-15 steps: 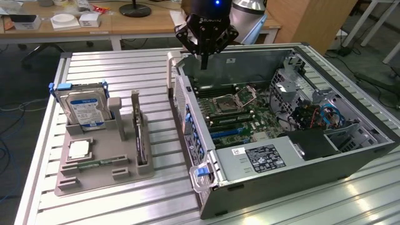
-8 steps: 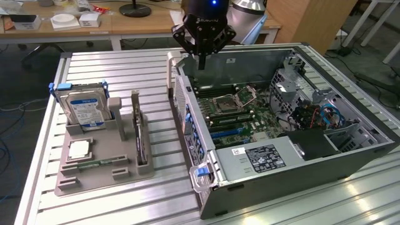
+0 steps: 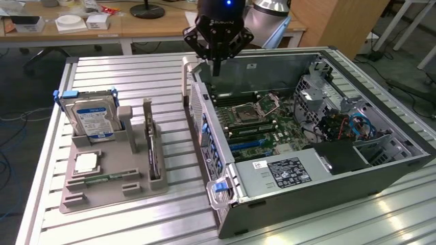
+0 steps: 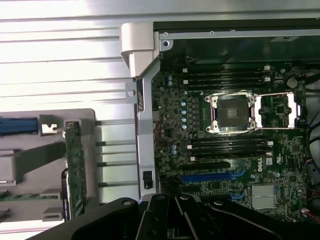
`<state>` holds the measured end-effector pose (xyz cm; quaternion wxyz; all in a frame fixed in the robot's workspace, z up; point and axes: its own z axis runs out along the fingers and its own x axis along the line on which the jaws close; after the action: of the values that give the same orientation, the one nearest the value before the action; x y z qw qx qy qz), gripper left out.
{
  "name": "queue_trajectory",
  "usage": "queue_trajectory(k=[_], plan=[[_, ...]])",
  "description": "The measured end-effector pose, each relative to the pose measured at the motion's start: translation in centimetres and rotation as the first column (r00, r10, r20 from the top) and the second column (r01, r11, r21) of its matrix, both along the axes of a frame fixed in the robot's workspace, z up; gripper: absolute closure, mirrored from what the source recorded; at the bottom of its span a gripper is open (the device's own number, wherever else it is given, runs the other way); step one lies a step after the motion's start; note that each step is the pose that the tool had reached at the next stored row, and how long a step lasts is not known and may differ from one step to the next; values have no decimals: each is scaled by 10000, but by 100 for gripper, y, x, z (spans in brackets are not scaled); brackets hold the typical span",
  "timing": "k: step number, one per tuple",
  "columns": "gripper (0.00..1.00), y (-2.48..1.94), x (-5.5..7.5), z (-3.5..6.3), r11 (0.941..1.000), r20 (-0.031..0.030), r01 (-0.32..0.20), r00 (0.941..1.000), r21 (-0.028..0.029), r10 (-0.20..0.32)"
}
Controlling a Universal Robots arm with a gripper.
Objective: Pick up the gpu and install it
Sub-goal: 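Reach for the gpu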
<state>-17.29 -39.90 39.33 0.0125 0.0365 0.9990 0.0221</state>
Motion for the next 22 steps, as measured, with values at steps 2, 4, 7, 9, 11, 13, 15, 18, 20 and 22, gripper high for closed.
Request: queue_trajectory(k=[2,4,7,9,11,13,15,18,20,22], plan=[[90,0,-22,0,10000,0,0,10000,0,0],[90,0,-45,0,10000,0,1,10000,0,-1],[90,-1,-75,0,10000,0,1,10000,0,-1],[90,-2,-93,0,10000,0,1,10000,0,-1],[90,-3,-109,0,10000,0,0,10000,0,0],[90,-3,-126,0,10000,0,1,10000,0,-1],[90,-5,-142,0,10000,0,0,10000,0,0],[90,-6,-168,0,10000,0,0,10000,0,0],[90,-6,-185,0,10000,0,0,10000,0,0],[90,-7,-202,0,10000,0,1,10000,0,-1]])
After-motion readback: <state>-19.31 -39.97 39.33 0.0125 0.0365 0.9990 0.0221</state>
